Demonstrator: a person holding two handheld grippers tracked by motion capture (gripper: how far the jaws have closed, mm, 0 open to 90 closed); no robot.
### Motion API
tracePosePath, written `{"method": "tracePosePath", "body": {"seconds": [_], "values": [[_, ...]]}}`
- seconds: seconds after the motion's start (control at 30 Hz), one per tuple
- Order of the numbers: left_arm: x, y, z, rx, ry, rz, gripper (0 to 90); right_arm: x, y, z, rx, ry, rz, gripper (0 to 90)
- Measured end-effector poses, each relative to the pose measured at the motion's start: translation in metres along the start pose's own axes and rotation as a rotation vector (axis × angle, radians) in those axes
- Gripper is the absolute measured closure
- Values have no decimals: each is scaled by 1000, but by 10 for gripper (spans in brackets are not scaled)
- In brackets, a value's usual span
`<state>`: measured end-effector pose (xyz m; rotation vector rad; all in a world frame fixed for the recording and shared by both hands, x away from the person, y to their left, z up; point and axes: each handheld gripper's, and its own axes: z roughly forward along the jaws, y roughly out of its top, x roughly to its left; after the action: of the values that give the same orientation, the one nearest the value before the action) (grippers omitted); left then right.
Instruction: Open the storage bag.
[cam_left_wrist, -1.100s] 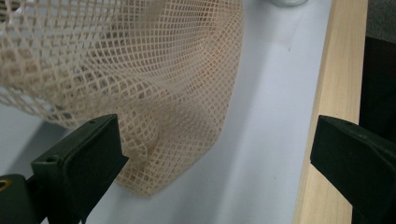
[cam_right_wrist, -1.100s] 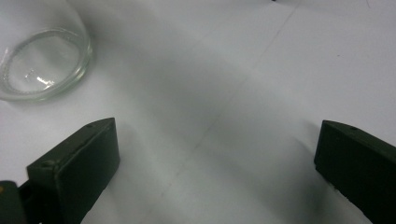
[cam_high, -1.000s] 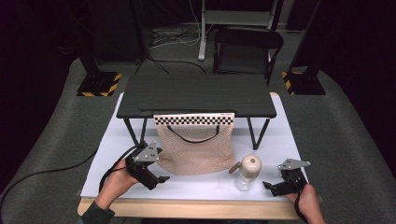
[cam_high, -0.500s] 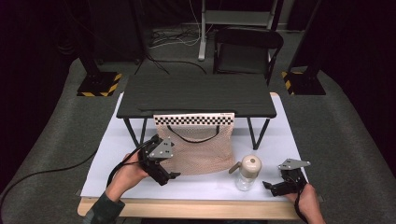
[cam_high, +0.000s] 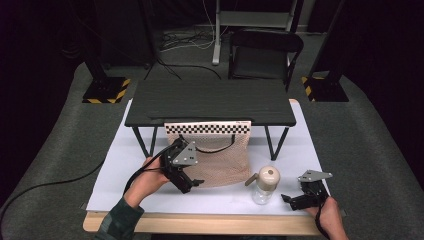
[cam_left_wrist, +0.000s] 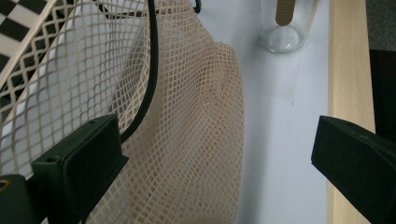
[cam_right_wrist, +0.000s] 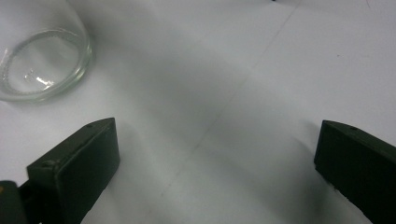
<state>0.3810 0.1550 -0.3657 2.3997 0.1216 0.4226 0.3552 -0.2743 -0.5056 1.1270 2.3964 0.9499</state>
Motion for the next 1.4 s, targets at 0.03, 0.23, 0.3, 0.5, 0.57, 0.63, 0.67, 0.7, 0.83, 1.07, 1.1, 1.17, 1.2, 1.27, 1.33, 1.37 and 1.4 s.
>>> {"method": "tracePosePath", "body": {"seconds": [0.03, 0.23, 0.3, 0.5, 0.57, 0.63, 0.67, 0.7, 0.83, 1.07, 1.1, 1.17, 1.2, 1.27, 1.33, 1.37, 1.4], "values": [[0, 1, 2, 0, 3, 5, 17, 0, 0, 0, 0, 0, 0, 0], [5, 5, 7, -11, 7, 9, 15, 0, 0, 0, 1, 0, 0, 0], [6, 6, 7, -13, 3, 11, 15, 0, 0, 0, 1, 0, 0, 0], [11, 6, 16, -8, -2, 11, 15, 0, 0, 0, 1, 0, 1, 0], [14, 4, 21, -7, -2, 8, 15, 0, 0, 0, 1, 0, 1, 0], [14, 4, 22, -7, -2, 8, 15, 0, 0, 0, 1, 0, 1, 0], [15, 3, 23, -11, 0, 8, 15, 0, 0, 0, 1, 0, 1, 0], [16, 3, 24, -11, 0, 6, 15, 0, 0, 0, 0, 0, 1, 0], [19, 2, 31, -1, -1, -1, 14, 0, 0, 0, 0, 0, 1, 0], [21, 0, 41, 21, -30, -5, 13, 0, 0, 0, 1, -1, 1, 0], [21, -1, 42, 22, -36, -7, 13, 0, 0, 0, 0, -1, 1, 0], [23, -3, 44, 29, -46, -17, 13, 0, 0, 0, 1, -1, 1, 0], [23, -4, 45, 33, -53, -20, 13, 0, 0, 0, 0, -1, 1, 0], [24, -6, 47, 42, -78, -32, 13, 0, 0, 0, 0, -1, 1, 0], [24, -7, 47, 52, -106, -43, 10, 0, 0, 0, 0, -1, 1, 0], [24, -8, 47, 51, -119, -51, 8, 0, 0, 0, 1, 0, 1, 0], [24, -8, 47, 50, -130, -60, 6, 0, 0, 0, 1, 0, 1, 0]]}}
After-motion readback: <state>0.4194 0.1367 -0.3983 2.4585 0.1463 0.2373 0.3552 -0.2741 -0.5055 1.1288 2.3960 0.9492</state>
